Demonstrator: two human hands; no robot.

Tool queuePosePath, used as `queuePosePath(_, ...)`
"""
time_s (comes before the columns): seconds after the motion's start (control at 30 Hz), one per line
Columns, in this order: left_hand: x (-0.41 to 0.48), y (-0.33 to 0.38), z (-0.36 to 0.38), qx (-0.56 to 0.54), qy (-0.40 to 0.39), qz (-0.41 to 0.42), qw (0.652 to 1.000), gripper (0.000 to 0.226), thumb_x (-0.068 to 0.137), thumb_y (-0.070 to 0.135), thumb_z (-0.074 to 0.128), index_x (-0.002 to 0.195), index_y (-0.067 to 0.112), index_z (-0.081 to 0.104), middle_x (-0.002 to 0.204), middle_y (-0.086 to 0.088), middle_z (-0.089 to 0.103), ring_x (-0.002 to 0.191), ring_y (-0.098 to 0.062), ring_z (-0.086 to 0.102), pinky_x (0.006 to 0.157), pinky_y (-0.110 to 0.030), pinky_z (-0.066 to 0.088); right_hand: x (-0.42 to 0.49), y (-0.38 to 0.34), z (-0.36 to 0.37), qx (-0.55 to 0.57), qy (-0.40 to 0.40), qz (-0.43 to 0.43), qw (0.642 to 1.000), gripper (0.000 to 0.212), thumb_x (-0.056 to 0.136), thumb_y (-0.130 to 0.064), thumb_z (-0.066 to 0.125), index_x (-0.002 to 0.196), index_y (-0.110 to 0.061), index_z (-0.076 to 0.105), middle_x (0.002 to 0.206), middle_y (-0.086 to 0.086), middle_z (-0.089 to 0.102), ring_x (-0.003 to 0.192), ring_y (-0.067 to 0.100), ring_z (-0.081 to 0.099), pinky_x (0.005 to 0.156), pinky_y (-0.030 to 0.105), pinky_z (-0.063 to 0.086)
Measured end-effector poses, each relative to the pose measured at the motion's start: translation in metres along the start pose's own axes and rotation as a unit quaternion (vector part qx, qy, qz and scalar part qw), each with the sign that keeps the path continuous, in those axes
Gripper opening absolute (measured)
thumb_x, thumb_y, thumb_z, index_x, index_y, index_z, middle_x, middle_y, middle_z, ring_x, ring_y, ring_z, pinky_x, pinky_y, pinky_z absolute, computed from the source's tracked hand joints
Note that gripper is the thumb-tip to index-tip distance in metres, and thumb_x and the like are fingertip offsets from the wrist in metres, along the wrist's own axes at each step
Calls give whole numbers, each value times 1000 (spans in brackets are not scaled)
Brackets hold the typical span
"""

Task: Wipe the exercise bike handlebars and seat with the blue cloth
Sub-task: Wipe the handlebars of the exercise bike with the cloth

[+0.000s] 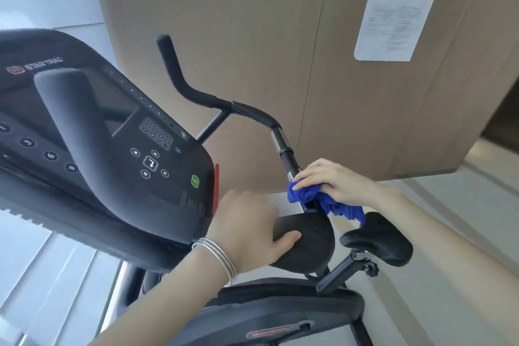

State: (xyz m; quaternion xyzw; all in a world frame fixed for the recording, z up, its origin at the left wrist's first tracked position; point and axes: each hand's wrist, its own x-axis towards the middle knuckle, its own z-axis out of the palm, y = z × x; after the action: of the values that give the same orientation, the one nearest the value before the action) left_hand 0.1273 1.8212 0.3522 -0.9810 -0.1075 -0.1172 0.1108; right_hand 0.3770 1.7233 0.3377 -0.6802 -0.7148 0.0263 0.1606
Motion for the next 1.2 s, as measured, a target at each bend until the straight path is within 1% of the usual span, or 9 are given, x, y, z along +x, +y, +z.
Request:
queuePosePath(0.07,-2,-1,2,-40,-3,17,999,55,87,64,19,77,17,46,78,0,54,76,-23,52,69,-35,34,19,-2,0,-14,6,56,998,49,86,14,41,115,-17,66,126,-6,58,113,23,45,100,36,37)
queuePosePath(0.17,-4,-1,2,-70,19,18,997,48,91,59,23,76,16,40,76,-2,50,70,-23,41,67,-34,28,35,-7,-2,-27,0,125,992,52,86,16,38,115,-16,66,129,-2,57,117,25,42,103,37,35)
queuePosePath(0.33,-6,-4,5,-92,43,17,995,46,91,56,27,75,14,40,73,-4,48,67,-23,36,64,-35,24,10,-20,5,-84,-66,76,991,59,83,16,41,112,-28,66,130,-14,55,119,19,38,100,38,38)
queuePosePath(0.47,-6,-3,4,-113,50,14,992,45,91,55,28,74,14,40,70,-4,44,65,-23,35,63,-35,23,5,-17,9,-154,-39,38,987,61,78,15,51,113,-33,64,131,-15,53,124,21,38,94,42,37)
queuePosePath(0.63,-7,-4,5,-123,46,12,991,43,90,55,28,76,16,38,80,-6,58,67,-23,35,64,-35,24,40,-1,14,-169,-12,105,980,58,83,12,49,115,-34,63,133,-13,52,123,24,38,88,47,40)
queuePosePath(0.77,-8,-4,3,-114,50,1,992,43,89,56,28,74,17,38,77,-3,59,65,-21,38,62,-33,24,56,-1,11,-156,-27,146,977,61,82,13,42,114,-34,63,133,-17,50,117,22,36,94,44,38)
queuePosePath(0.97,-8,-3,1,-88,52,-7,995,46,88,58,25,73,17,37,69,1,52,62,-19,35,59,-32,22,0,-36,5,-196,-105,15,975,63,67,15,53,101,-36,63,127,-23,51,118,19,32,79,36,33)
queuePosePath(1.03,-8,-2,1,-87,51,-6,995,46,88,59,24,73,17,37,66,2,43,61,-19,36,59,-32,22,-2,-43,1,-204,-131,-2,970,60,67,15,53,100,-34,63,126,-24,52,119,19,31,81,37,34)
queuePosePath(1.2,-8,-3,2,-86,48,-7,995,47,88,59,24,73,17,36,60,3,34,59,-20,34,56,-32,19,53,-50,1,-315,-235,-19,920,45,75,6,53,97,-32,63,123,-22,52,121,25,32,82,45,35)
